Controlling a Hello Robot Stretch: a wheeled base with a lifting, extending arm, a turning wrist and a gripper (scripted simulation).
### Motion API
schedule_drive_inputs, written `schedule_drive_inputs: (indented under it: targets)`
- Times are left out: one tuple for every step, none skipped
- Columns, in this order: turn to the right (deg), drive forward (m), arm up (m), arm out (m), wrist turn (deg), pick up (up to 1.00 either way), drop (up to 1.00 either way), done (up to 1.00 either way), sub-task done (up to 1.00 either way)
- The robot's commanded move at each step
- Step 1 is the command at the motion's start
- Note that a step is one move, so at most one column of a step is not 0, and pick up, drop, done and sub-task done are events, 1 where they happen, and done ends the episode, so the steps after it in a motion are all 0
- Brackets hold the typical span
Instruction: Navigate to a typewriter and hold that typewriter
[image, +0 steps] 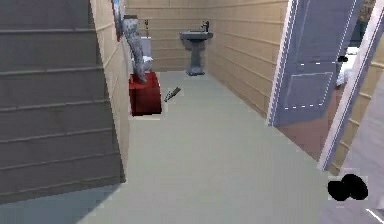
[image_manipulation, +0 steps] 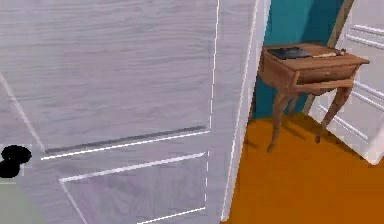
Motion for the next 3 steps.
schedule_drive_inputs:
  targets:
    - [0.0, 0.15, 0.0, 0.0, 0.0, 0.0, 0.0, 0.0, 0.0]
    - [-9.0, 0.0, 0.0, 0.0, 0.0, 0.0, 0.0, 0.0, 0.0]
    - [-3.0, 0.0, 0.0, 0.0, 0.0, 0.0, 0.0, 0.0, 0.0]
